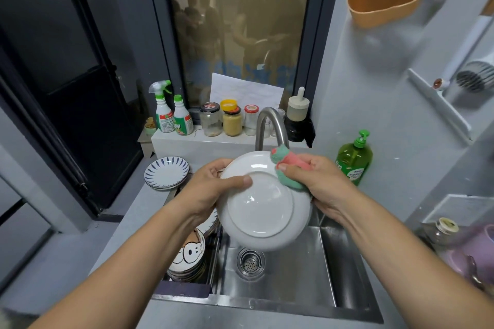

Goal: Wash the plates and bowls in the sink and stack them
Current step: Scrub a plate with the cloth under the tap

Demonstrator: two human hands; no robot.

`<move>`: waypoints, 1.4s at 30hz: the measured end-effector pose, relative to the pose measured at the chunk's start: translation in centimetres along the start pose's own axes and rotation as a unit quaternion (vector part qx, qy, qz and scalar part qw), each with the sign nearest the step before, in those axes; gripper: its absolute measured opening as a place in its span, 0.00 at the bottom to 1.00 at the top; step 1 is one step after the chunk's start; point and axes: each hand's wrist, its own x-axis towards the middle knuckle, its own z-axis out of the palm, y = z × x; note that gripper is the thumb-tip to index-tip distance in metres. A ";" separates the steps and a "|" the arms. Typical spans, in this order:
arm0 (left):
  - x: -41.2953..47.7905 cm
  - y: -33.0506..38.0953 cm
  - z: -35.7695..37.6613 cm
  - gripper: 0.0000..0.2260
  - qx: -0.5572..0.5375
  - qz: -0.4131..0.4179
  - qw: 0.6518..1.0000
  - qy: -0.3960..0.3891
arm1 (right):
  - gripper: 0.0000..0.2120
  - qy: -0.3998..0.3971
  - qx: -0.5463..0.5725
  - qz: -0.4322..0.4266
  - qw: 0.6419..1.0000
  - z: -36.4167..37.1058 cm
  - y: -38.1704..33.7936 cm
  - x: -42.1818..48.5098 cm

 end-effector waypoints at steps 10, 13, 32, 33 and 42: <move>-1.3 -2.6 2.7 0.13 -0.319 -0.082 0.942 0.060 | 0.06 0.064 0.145 -0.028 0.987 1.7 3.3 -1.0; -1.2 -2.3 1.9 0.17 -0.198 -0.068 0.977 0.041 | 0.08 0.005 0.121 -0.059 0.991 -0.1 0.2 -0.4; 0.1 -4.1 0.5 0.26 -0.363 -0.043 0.928 0.069 | 0.05 0.081 0.037 -0.051 0.995 5.5 8.8 -3.2; 0.1 -4.2 0.5 0.26 -0.357 -0.031 0.931 0.071 | 0.07 0.084 0.081 -0.036 0.992 5.9 8.8 -3.0; 0.6 -7.1 -8.3 0.27 -0.184 0.004 0.979 0.087 | 0.21 -0.041 0.314 0.246 0.916 8.2 7.3 2.9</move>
